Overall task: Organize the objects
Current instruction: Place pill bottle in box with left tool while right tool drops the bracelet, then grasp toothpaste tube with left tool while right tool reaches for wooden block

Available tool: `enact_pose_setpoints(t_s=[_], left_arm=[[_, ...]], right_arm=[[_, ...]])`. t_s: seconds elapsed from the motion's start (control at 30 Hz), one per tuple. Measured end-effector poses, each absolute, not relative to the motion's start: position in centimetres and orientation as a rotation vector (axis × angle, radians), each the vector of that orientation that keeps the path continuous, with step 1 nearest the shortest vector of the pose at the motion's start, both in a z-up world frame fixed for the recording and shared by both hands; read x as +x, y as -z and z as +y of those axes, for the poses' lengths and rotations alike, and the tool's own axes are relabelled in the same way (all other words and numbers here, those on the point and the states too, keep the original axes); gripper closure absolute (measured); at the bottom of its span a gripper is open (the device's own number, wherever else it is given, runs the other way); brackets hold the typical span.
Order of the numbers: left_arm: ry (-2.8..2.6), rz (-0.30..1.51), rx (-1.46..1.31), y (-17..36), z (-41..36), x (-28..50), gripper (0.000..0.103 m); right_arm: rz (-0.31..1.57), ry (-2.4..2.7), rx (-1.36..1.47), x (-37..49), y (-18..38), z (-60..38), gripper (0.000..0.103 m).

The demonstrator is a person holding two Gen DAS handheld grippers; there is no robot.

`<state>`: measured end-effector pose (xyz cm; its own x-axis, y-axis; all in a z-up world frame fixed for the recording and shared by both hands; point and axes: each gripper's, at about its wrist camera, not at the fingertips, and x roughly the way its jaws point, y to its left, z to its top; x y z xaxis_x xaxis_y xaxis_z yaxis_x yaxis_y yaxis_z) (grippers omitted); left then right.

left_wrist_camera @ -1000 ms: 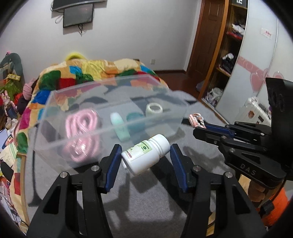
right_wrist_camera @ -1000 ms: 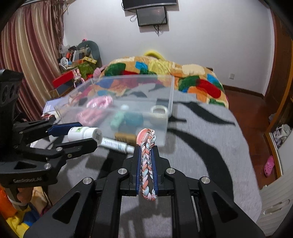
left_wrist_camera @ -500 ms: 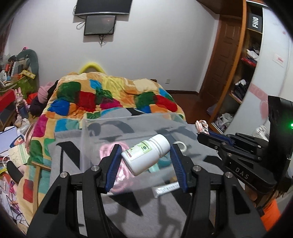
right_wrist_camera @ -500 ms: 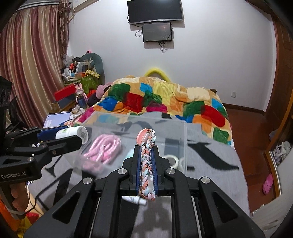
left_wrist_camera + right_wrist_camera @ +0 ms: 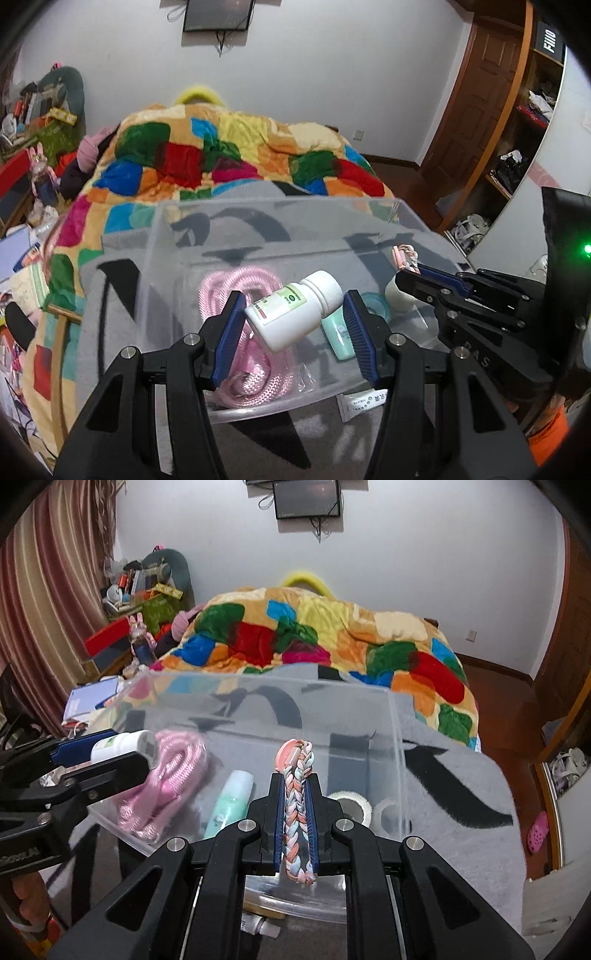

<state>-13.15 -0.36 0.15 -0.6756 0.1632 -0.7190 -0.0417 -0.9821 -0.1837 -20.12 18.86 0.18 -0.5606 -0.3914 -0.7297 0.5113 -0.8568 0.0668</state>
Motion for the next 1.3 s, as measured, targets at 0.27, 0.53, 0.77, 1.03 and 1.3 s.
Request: enact_pose_setpoints(t_s=[0.27,0.53,0.77,1.03,1.3], left_arm=[[-2.751,-0.204,-1.223,-0.1,0.1,-12.5,0.049],[-2.801,-0.144,-1.134,-2.1,-0.1,-9.9,0.04],[-2.805,-0.069,-1.113,-2.1,-0.2,-6.7,0.039],[-2.752,0.011,-1.178,0.2,0.0,-4.5,0.039],[-2.699,0.039,-1.236,2.4,0.4,-4.6,0.039]], right_arm=[[0.241,2.373,1.057,-19.0,-0.2,19.0,0.077],[0.235,2.379,0.965,-15.6,-2.3,20.7,0.073],[0.257,2.395,0.903,-11.9,-2.8,21.9,0.069],[0.265,2.36,1.067,-12.3,1.7,20.5,0.068],[0.234,2.392,1.133,-13.5,3.1,19.0,0.049]])
